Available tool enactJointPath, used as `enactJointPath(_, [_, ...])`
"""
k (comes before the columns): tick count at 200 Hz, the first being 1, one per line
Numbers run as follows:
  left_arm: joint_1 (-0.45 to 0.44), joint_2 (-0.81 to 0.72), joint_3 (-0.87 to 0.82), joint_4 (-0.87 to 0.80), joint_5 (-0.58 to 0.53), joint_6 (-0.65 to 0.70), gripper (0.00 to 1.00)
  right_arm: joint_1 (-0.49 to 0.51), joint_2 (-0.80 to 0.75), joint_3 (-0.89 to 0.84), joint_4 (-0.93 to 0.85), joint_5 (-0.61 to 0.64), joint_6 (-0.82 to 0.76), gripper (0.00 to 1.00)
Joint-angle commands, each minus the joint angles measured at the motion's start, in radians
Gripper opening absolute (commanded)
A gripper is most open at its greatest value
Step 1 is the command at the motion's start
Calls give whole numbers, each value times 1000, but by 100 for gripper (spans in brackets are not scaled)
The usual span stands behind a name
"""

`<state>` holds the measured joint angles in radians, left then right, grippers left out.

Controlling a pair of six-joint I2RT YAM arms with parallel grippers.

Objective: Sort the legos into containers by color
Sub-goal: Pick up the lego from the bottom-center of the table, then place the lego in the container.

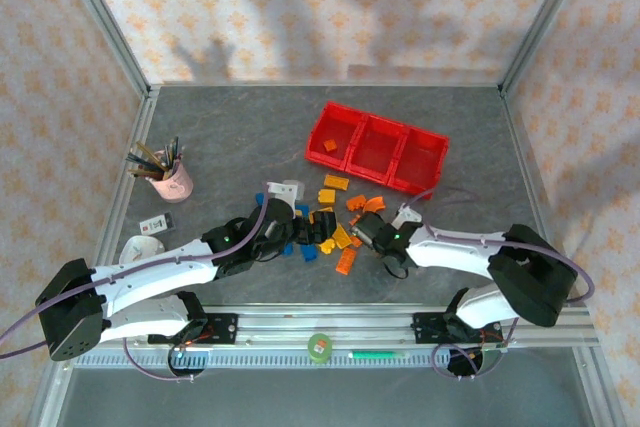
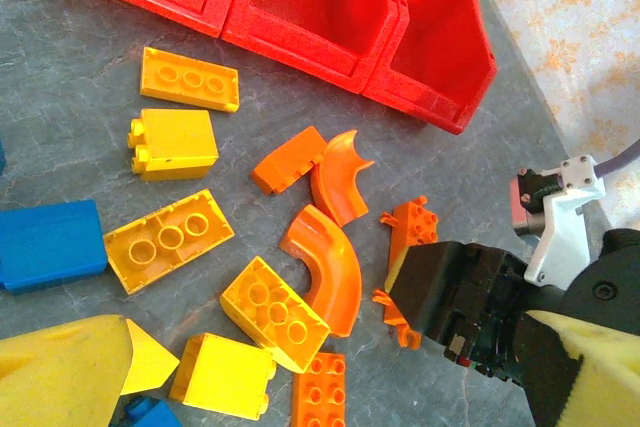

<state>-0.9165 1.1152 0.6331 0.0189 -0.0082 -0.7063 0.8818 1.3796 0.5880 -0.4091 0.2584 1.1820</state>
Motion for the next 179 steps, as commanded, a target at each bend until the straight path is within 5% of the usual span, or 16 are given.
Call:
enactJointPath(1, [-10, 2, 27, 14, -24, 4, 99, -14, -31, -33, 3, 9, -7, 31])
enactJointPath(107, [1, -38, 54, -45, -137, 5, 99, -37, -75, 257, -123, 130, -345, 26])
enactJointPath(179, [123, -96, 72, -82, -141, 27, 99, -116, 236, 657, 7, 51, -700, 26])
